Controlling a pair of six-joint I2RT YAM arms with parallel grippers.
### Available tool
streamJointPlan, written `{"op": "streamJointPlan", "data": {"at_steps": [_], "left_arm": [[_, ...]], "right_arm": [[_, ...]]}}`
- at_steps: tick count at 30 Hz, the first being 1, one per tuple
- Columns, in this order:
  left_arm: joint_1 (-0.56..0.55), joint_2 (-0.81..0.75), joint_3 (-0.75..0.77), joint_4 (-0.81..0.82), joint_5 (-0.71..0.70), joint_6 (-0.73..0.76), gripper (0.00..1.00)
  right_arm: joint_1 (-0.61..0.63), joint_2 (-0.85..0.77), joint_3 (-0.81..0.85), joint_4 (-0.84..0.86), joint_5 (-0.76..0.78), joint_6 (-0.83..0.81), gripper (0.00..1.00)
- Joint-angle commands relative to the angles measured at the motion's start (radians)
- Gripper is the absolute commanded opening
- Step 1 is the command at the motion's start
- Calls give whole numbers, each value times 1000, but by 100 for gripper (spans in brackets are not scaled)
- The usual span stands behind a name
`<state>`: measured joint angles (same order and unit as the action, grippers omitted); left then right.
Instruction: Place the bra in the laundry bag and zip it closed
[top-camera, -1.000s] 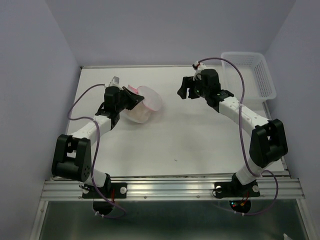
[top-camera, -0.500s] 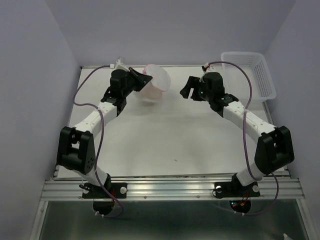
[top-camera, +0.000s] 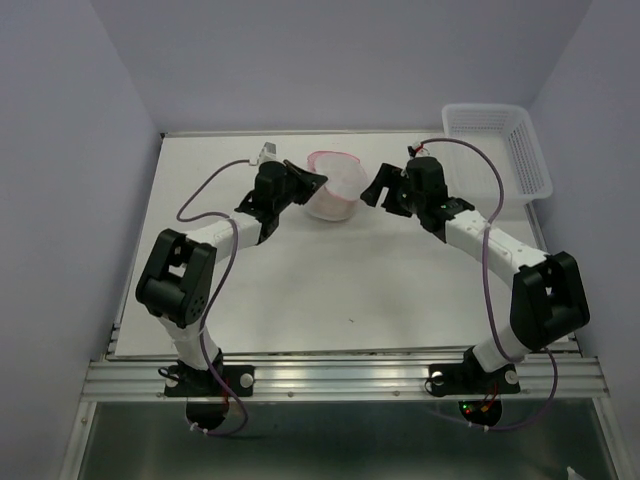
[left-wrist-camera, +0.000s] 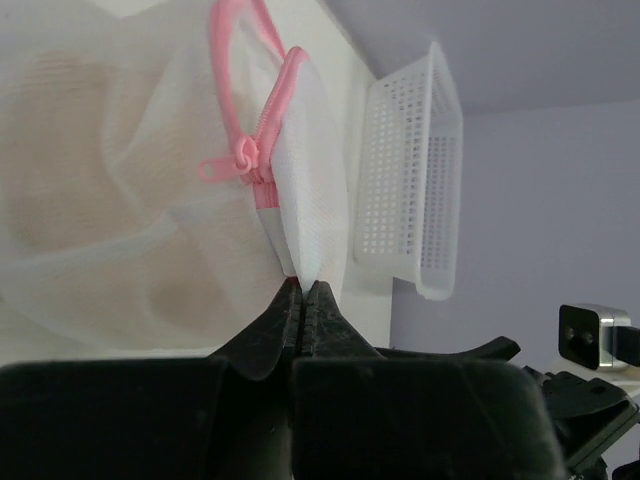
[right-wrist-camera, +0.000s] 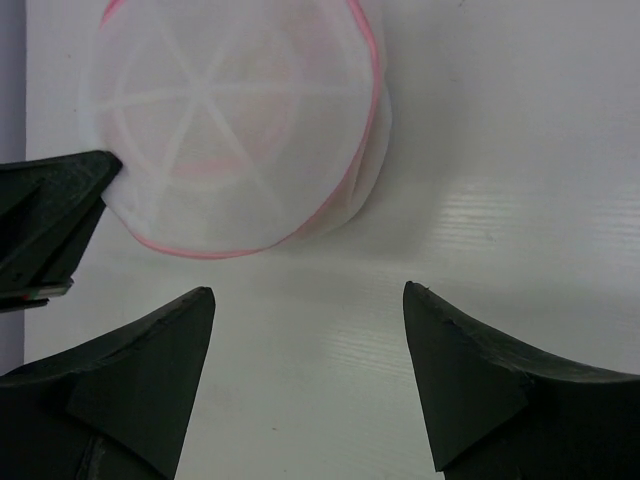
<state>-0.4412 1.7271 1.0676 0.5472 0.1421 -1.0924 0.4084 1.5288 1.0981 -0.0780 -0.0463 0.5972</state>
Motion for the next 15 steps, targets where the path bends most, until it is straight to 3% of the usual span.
{"op": "streamJointPlan", "data": {"at_steps": [1, 15], "left_arm": [[-31, -21, -87, 79, -108, -83, 0], [-83, -84, -164, 73, -263, -205, 0]], "right_arm": [[-2, 39, -17, 108, -69, 62, 81], [-2, 145, -70, 302, -227, 245, 80]]}}
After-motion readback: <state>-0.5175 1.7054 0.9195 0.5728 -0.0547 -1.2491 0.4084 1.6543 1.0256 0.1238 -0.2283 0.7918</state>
